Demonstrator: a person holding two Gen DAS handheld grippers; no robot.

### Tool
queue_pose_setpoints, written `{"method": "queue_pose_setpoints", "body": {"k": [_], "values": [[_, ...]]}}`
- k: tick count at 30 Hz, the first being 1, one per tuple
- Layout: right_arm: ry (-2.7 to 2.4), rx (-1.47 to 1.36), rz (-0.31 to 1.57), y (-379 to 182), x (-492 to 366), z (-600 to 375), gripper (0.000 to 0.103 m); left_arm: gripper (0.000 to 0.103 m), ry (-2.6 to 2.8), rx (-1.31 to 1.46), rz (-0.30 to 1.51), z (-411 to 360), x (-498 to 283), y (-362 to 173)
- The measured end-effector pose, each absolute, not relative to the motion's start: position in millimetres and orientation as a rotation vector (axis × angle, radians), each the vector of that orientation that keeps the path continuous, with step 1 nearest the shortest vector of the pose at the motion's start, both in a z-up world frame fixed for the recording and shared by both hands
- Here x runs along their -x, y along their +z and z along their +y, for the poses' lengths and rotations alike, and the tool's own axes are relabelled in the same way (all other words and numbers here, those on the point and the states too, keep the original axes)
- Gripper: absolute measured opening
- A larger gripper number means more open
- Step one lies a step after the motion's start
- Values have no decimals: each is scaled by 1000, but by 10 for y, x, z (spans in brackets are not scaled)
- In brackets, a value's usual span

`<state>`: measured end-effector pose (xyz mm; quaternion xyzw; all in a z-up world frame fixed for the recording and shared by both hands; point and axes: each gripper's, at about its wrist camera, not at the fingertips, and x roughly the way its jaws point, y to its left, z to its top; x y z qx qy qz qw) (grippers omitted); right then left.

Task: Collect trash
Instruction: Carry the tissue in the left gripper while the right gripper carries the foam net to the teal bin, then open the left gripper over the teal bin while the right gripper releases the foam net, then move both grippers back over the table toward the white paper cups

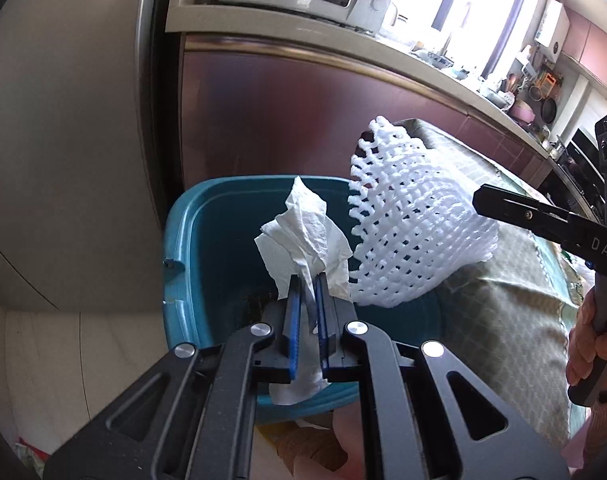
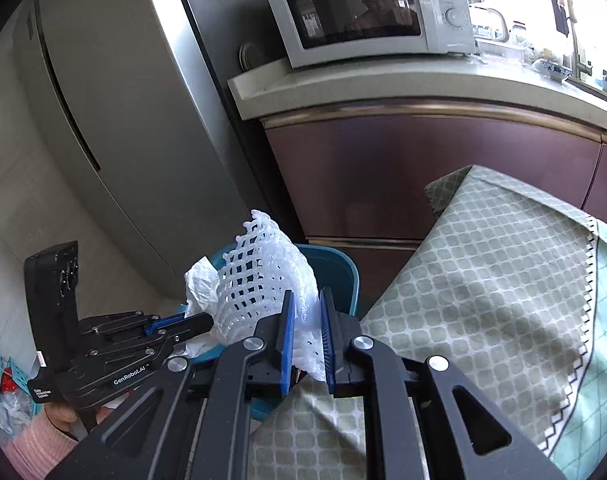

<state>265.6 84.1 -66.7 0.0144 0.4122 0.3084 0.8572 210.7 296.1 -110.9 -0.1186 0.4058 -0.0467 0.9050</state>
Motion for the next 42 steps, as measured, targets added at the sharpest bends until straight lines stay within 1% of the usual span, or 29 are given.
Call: {"method": "queue_pose_setpoints", "body": {"k": [4,7,10,11,12,13,17,22,24,26,28,31,37,42], "values": [[647,-13,907,-783,-2732,990,13,8,-80,256,863,3022,-2196,-1217],[643,-9,940,-847,-2780,1071,15,11,-77,267,879,3004,-2282,-1277],[641,-12,958,-882,-2827,1132,16,11,-76,277,885,3031,-2328,-1345],[644,-15,964,-890,-2838,1140,18,11,-77,282,888,3034,-2338,-1361],[642,-17,966,-895,-2844,1143,24,11,-79,287,889,3047,-2344,-1383],[641,-18,966,-896,-2845,1140,27,11,-80,289,889,3046,-2348,-1392],[650,-34,957,-890,-2813,1076,27,11,-91,295,877,2994,-2287,-1370],[676,-49,918,-786,-2631,855,28,11,-135,289,821,2859,-2146,-1199],[677,-56,895,-708,-2529,740,31,15,-164,275,789,2763,-2073,-1087],[677,-72,868,-623,-2409,593,32,20,-193,264,760,2644,-2005,-977],[672,-82,844,-537,-2286,440,36,22,-232,253,732,2496,-1947,-861],[646,-97,810,-414,-2097,180,37,26,-299,234,700,2247,-1884,-706],[557,-156,757,-284,-1721,-547,38,30,-448,170,671,1601,-1794,-488],[433,-190,724,-220,-1441,-1197,39,31,-553,128,684,1015,-1721,-423]]}}
